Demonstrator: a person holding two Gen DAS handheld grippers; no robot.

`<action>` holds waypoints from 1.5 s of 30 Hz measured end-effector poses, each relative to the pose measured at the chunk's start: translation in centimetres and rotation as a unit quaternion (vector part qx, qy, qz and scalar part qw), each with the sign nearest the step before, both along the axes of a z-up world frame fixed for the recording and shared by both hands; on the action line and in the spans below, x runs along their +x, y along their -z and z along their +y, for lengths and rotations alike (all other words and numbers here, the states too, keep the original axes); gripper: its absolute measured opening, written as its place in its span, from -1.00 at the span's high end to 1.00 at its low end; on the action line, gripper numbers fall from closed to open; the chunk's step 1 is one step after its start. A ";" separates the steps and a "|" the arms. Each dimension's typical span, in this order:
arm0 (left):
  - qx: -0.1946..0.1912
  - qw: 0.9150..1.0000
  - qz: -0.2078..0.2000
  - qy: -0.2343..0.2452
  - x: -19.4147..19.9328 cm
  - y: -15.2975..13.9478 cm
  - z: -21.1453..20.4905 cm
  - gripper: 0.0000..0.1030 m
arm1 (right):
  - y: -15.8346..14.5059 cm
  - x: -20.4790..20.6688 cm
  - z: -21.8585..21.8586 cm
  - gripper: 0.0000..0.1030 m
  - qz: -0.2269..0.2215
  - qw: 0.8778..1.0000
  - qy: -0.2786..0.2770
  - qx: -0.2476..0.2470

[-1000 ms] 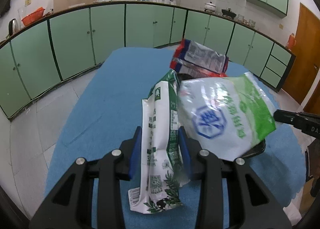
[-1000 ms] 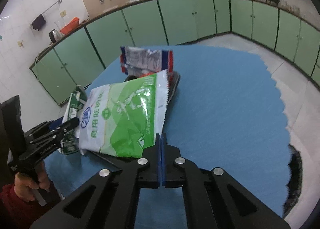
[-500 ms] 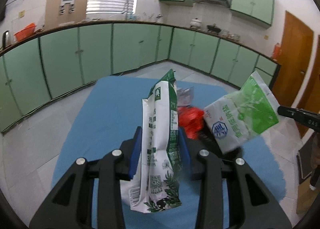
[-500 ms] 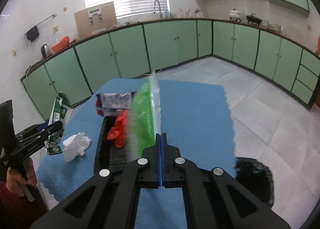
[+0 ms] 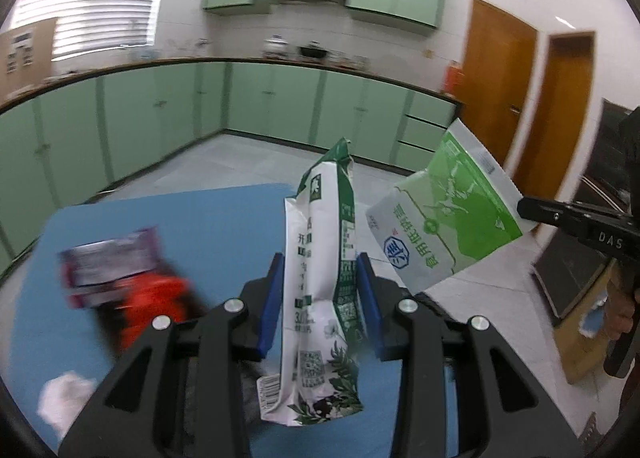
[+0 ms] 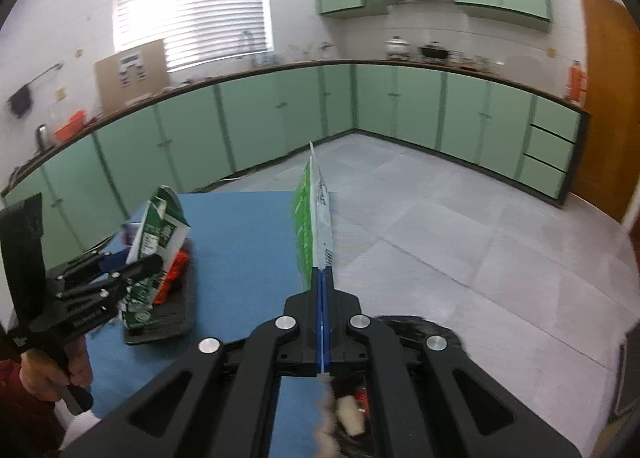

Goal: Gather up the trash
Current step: 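Carry packet and salt bag over the black bin and open both grippers, then grasp the white tissue with the left gripper from the mat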

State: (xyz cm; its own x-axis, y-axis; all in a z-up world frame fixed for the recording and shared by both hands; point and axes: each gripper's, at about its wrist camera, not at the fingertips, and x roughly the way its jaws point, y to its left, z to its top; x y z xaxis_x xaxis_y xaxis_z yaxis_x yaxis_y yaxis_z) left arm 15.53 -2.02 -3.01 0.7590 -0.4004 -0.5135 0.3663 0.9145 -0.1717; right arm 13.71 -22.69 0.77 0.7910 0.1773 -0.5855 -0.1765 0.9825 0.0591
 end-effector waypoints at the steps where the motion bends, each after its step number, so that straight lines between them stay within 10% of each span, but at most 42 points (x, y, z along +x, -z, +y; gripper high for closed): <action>1: -0.003 1.000 0.001 0.014 0.5 0.4 -1.7 0.34 | 0.0 0.0 -1.0 0.99 0.001 1.000 0.010 -0.002; 19: -0.013 0.988 0.067 0.139 6.3 9.8 -20.4 0.30 | 7.2 -0.8 -14.3 0.99 0.064 0.988 0.142 0.015; 23: -0.006 0.988 0.073 0.132 6.7 10.8 -20.5 -0.24 | 8.7 -0.6 -14.9 0.99 0.076 0.986 0.145 0.023; 34: 0.006 0.995 0.053 0.088 7.4 9.1 -16.7 -0.27 | 12.4 2.0 -15.2 0.99 0.105 0.985 0.132 0.042; 45: 0.006 0.999 0.049 0.022 5.9 7.1 -9.1 -0.34 | 13.3 2.8 -12.2 0.01 0.115 0.985 0.124 0.032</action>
